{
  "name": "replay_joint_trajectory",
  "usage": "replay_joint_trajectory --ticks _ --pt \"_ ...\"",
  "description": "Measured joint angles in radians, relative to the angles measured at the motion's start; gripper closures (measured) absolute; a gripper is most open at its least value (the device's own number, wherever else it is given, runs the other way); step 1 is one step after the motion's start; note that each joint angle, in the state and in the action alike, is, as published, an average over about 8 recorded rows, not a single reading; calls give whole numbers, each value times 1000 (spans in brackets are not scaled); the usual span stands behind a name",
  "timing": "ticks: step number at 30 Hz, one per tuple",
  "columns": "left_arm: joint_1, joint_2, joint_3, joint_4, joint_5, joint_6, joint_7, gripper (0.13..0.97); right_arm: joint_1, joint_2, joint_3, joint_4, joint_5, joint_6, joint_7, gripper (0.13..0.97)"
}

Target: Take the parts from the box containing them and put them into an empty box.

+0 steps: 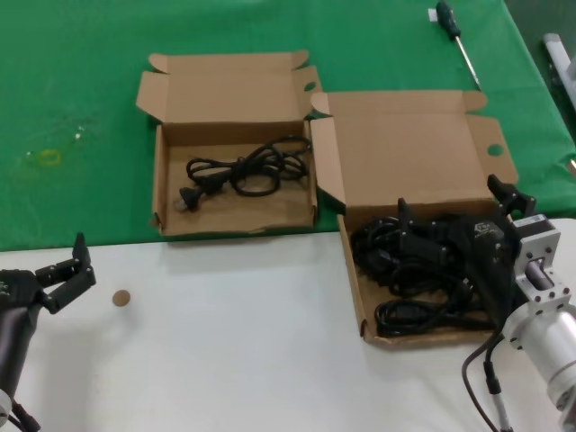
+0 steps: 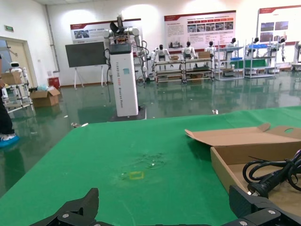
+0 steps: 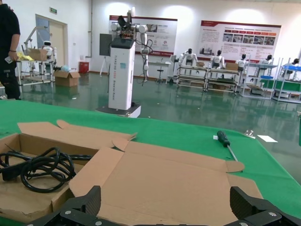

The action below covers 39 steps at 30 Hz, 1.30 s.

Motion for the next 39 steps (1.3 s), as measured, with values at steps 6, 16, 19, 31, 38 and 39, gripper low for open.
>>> replay_joint_trajectory --ticks 6,16,19,31,38,39 --pt "0 0 0 0 0 0 0 132 0 0 0 0 0 0 0 129" --pt "0 0 0 0 0 0 0 132 0 0 0 0 0 0 0 129" --pt "0 0 0 0 0 0 0 132 0 0 0 0 0 0 0 129" --pt "0 0 0 0 0 0 0 132 0 0 0 0 0 0 0 129" --pt "0 0 0 0 0 0 0 132 0 0 0 0 0 0 0 129" --pt "0 0 0 0 0 0 0 132 0 0 0 0 0 0 0 129"
